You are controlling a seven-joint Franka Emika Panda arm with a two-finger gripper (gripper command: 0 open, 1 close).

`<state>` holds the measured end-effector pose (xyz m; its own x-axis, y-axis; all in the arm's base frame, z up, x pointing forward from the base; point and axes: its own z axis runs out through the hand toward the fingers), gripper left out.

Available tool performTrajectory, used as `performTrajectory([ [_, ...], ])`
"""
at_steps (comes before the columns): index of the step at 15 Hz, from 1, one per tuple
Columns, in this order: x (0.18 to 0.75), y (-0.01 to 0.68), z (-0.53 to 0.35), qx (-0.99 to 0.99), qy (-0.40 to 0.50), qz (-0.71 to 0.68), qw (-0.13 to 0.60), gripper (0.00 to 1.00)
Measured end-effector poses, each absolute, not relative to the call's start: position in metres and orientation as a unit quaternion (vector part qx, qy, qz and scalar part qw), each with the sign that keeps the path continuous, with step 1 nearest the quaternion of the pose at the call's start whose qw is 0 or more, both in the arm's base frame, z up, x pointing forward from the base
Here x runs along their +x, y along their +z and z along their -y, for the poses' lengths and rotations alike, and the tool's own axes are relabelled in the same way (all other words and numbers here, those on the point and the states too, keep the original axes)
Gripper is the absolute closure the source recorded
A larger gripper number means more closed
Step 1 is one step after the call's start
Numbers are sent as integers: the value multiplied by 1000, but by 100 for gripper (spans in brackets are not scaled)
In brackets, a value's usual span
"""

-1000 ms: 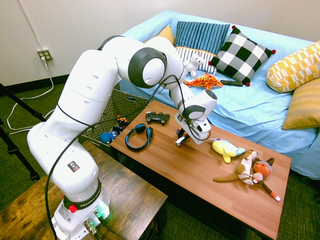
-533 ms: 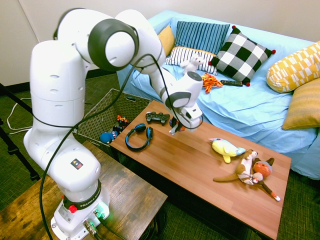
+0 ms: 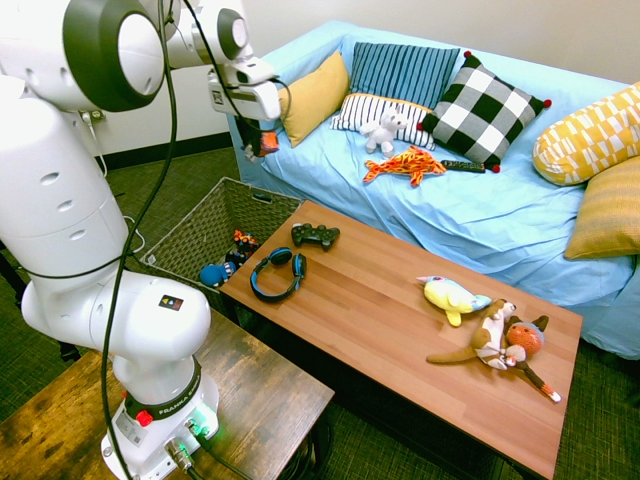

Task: Put the toy car in the basket

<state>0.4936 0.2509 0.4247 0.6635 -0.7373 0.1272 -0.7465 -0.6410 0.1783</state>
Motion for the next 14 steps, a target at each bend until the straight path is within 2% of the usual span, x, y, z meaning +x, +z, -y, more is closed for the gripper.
performTrajectory([
  [5,548,353,-318,911,0,371,182,100],
  [9,544,308,-396,915,-10,326,236,100],
  [12,552,287,-422,917,-24,301,261,100],
  [13,555,281,-427,917,-29,293,271,0],
  [14,557,277,-432,917,-35,284,279,0],
])
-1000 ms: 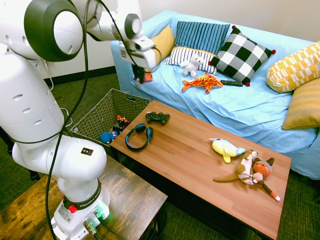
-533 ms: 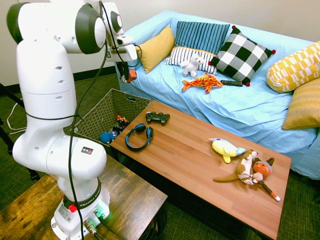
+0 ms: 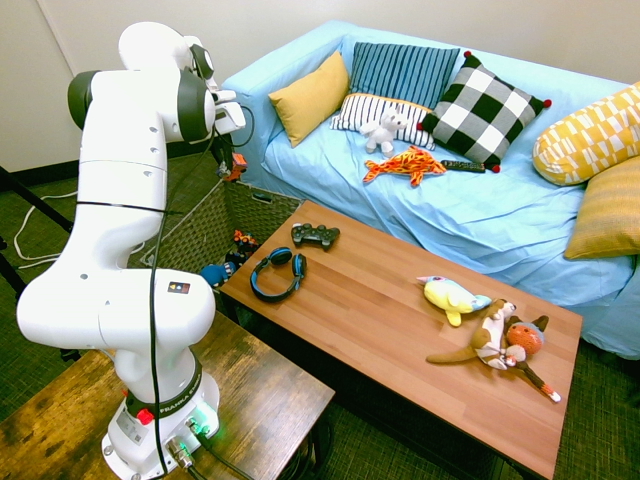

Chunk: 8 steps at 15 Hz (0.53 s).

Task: Put the toy car in the basket

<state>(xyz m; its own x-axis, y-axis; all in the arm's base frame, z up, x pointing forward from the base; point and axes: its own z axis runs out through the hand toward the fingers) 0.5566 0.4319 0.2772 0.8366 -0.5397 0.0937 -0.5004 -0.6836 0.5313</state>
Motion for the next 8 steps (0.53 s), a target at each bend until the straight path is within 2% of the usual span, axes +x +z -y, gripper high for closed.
performTrajectory([
  [8,584,291,-443,923,-36,254,287,0],
])
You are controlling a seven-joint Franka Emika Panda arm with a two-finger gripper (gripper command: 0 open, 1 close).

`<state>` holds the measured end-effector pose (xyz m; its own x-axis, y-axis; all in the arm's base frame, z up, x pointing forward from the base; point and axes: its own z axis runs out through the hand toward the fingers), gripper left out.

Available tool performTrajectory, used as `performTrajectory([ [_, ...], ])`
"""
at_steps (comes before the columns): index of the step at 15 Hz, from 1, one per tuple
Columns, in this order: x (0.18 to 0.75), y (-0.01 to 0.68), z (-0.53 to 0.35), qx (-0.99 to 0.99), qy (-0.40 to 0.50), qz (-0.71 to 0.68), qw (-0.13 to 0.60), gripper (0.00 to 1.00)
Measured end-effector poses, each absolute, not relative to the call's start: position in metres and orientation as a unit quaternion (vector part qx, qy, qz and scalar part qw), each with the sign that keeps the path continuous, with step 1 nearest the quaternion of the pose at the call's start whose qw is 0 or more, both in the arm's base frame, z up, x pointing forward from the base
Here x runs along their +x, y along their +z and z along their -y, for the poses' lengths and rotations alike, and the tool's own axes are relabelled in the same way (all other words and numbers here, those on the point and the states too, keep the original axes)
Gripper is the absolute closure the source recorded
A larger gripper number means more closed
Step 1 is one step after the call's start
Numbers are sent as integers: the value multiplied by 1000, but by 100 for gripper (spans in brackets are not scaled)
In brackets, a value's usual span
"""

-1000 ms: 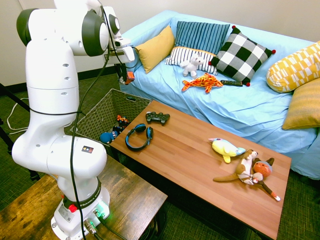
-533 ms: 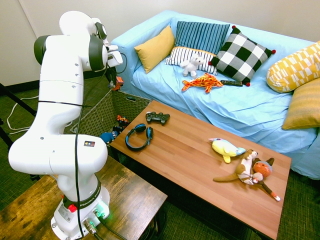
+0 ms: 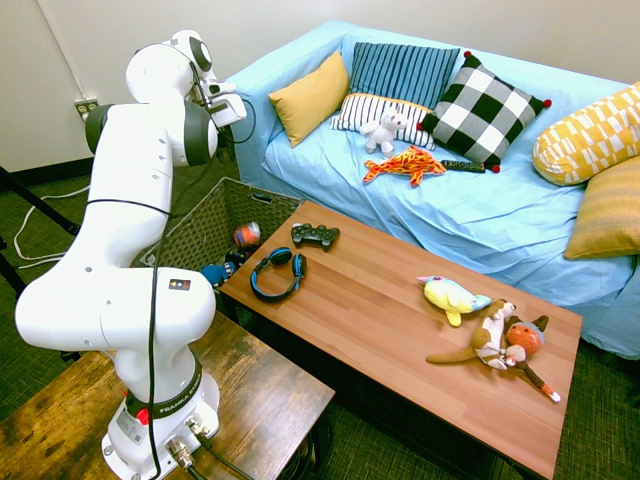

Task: Put the toy car in the basket

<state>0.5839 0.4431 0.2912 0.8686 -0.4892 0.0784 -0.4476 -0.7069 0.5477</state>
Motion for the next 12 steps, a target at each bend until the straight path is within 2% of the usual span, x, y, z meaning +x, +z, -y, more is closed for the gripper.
performTrajectory([
  [2,598,301,-431,924,-30,267,272,0],
  [6,662,322,-346,928,-41,326,177,0],
  [12,713,251,-246,920,-35,390,33,0],
])
